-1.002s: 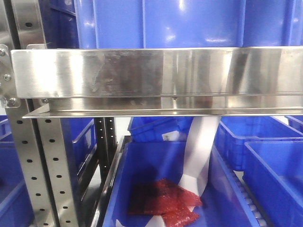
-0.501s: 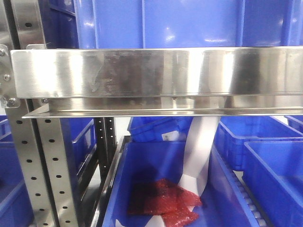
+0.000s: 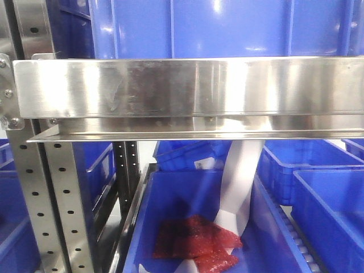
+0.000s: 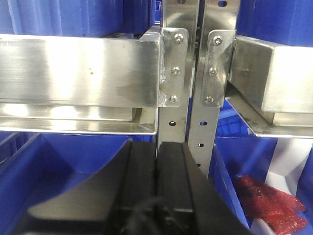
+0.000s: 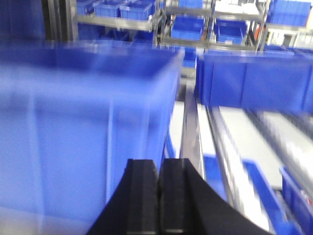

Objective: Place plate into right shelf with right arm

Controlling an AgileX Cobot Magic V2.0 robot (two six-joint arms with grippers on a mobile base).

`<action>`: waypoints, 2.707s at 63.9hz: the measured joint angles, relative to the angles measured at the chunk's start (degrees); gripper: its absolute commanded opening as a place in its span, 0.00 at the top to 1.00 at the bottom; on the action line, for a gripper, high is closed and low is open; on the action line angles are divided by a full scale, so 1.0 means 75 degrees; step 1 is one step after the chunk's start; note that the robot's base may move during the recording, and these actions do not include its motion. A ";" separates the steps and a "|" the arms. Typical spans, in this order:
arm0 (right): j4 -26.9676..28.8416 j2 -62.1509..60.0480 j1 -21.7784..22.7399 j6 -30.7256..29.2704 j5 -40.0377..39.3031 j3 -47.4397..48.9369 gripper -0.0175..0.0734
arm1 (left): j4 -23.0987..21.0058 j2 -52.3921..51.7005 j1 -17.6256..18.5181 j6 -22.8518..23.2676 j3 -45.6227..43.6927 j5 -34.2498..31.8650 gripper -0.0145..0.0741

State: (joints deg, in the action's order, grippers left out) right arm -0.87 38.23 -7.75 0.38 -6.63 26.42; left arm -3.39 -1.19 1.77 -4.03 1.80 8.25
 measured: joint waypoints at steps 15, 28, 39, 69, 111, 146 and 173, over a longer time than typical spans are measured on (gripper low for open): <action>0.0000 -0.2826 0.0000 0.0000 -0.0049 -0.2105 0.75 | 0.0000 0.0000 0.0000 0.0000 0.0000 0.0000 0.89; 0.0000 -0.4247 0.0000 0.0000 -0.0061 -0.2921 0.75 | 0.0000 0.0000 0.0000 0.0000 0.0000 0.0000 0.89; 0.0000 -0.4421 0.0000 0.0000 -0.0078 -0.3077 0.75 | 0.0000 0.0000 0.0000 0.0000 0.0000 0.0000 0.89; 0.0116 -0.4767 0.0217 0.0000 -0.0290 -0.3408 0.75 | 0.0000 0.0000 0.0000 0.0000 0.0000 0.0000 0.89; 0.0279 -0.5176 0.0848 0.0014 0.0229 -0.3723 0.75 | 0.0000 0.0000 0.0000 0.0000 0.0000 -0.0018 0.89; 0.0210 -0.5176 0.0288 0.0014 0.0582 -0.3723 0.75 | 0.0000 0.0000 0.0000 0.0000 0.0000 -0.0004 0.89; 0.0210 -0.5176 0.0288 0.0014 0.0582 -0.3723 0.75 | 0.0000 0.0000 0.0000 0.0000 0.0000 -0.0004 0.89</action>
State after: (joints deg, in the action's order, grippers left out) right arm 0.70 -0.58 -5.59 0.48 -2.27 -1.50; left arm -3.39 -1.19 1.77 -4.03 1.80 8.22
